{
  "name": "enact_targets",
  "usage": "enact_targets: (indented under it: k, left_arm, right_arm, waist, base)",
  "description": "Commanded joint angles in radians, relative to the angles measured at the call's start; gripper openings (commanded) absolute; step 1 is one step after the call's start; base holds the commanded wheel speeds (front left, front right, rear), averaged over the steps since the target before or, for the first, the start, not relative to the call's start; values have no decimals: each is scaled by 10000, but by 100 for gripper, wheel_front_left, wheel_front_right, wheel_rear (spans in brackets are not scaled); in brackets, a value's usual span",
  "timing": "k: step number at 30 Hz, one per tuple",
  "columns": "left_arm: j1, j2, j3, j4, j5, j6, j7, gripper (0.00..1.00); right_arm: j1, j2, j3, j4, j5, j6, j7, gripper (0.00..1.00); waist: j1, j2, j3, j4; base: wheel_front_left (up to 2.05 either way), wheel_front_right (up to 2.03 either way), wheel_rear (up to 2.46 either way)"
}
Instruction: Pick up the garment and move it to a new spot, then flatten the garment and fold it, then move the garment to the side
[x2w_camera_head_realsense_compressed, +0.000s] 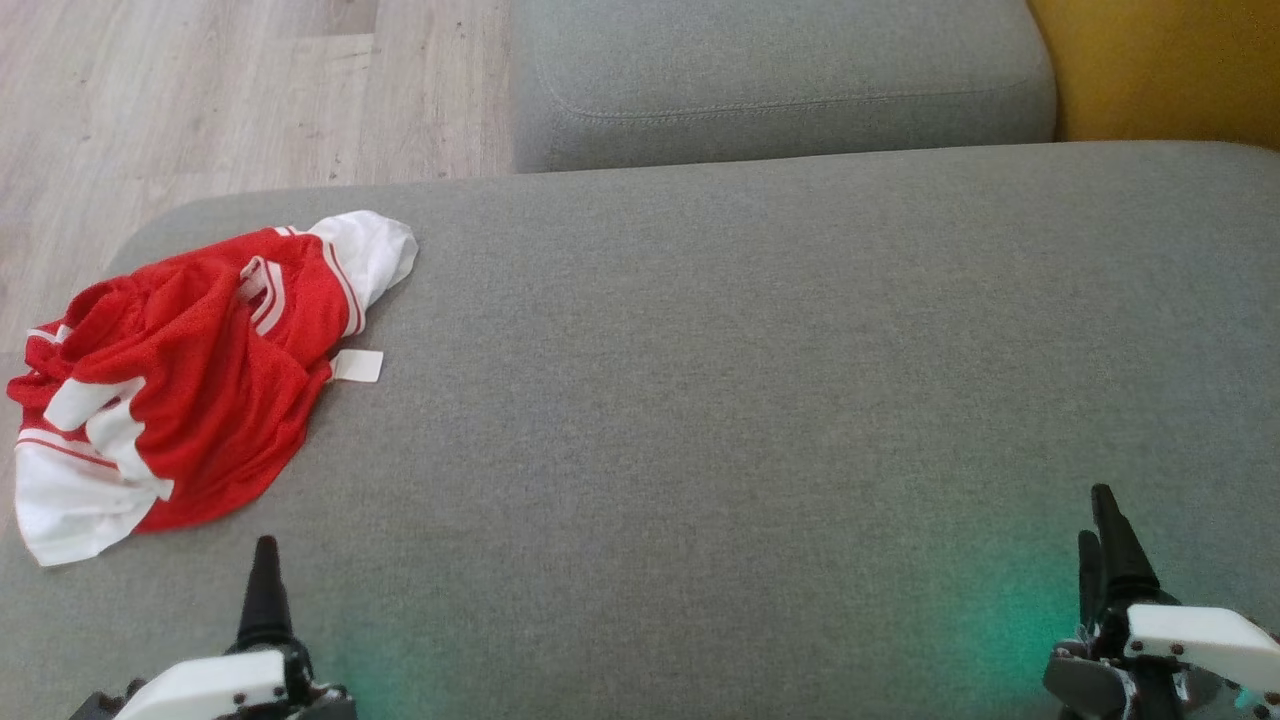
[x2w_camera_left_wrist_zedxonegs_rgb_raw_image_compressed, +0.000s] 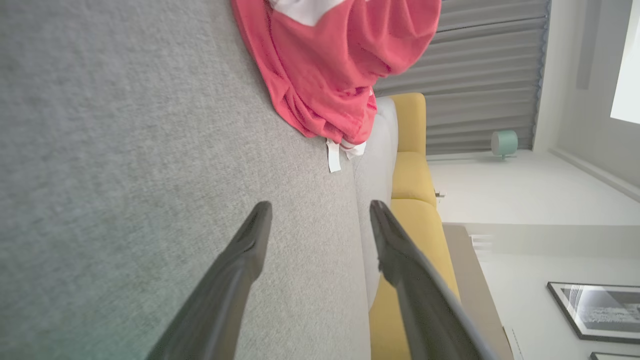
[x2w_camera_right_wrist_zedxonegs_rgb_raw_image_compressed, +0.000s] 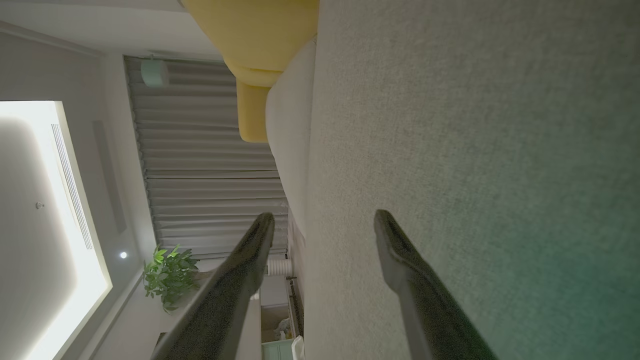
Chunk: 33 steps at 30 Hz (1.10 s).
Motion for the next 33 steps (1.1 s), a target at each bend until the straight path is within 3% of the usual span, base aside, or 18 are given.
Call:
enact_targets:
  k: [1, 33]
  left_arm:
    - [-402, 29, -96, -415, 380, 81, -129, 100]
    - [-496, 46, -1081, -1228, 4666, 918, -1048, 100]
  right_arm:
    - [-422, -40, 87, -322, -429, 30, -169, 100]
    - [-475, -53, 1155, -870, -4850, 44, -1080, 100]
  waist:
    - [0, 0, -7, 3]
    - [0, 0, -142, 20]
  base:
    - [0, 0, 0]
    - [0, 0, 0]
